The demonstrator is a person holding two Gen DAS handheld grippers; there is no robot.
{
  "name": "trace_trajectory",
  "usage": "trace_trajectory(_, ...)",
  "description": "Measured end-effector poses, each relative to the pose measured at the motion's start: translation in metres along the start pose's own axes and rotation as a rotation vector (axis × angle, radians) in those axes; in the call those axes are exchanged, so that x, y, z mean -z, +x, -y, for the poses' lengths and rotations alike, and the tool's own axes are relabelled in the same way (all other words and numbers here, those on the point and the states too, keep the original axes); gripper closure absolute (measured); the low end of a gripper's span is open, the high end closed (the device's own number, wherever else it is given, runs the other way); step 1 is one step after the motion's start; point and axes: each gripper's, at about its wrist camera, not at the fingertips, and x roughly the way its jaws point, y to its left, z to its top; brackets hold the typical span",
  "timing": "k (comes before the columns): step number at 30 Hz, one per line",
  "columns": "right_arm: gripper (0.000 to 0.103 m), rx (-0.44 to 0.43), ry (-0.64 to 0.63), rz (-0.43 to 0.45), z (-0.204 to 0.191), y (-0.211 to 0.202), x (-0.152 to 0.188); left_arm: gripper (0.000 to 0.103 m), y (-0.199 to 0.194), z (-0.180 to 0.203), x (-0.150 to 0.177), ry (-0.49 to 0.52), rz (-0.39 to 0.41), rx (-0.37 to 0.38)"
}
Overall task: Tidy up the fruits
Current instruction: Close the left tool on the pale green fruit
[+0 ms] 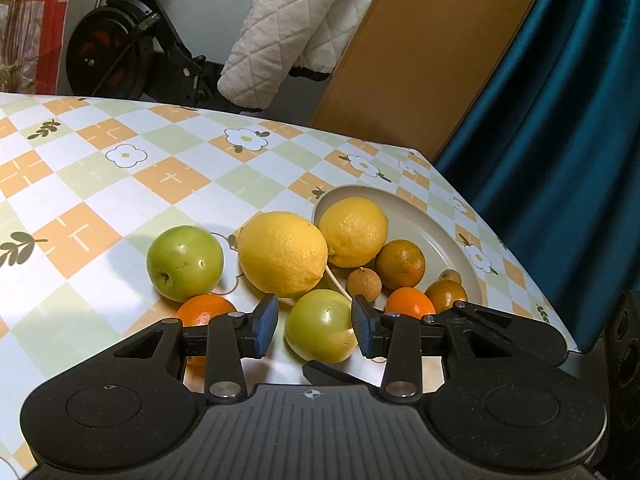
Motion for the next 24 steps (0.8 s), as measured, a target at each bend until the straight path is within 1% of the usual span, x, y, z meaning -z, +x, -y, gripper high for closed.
trace_trajectory(4, 0.060, -0.001, 0.006, -0.002, -0.001, 0.003, -0.001, 0.059, 0.002, -0.001, 0.001, -0.004, -0.001, 0.008)
trace_trajectory(9, 0.059, -0.002, 0.005, -0.003, -0.001, 0.004, -0.001, 0.056, 0.005, 0.000, 0.002, -0.006, -0.008, 0.018)
trace_trajectory(16, 0.059, -0.006, 0.016, -0.008, -0.001, 0.008, -0.001, 0.056, 0.009, 0.007, 0.009, 0.015, -0.026, 0.025)
trace_trajectory(24, 0.059, -0.013, 0.044, -0.009, 0.001, 0.003, 0.001, 0.056, 0.005, 0.013, 0.016, 0.028, -0.018, 0.016)
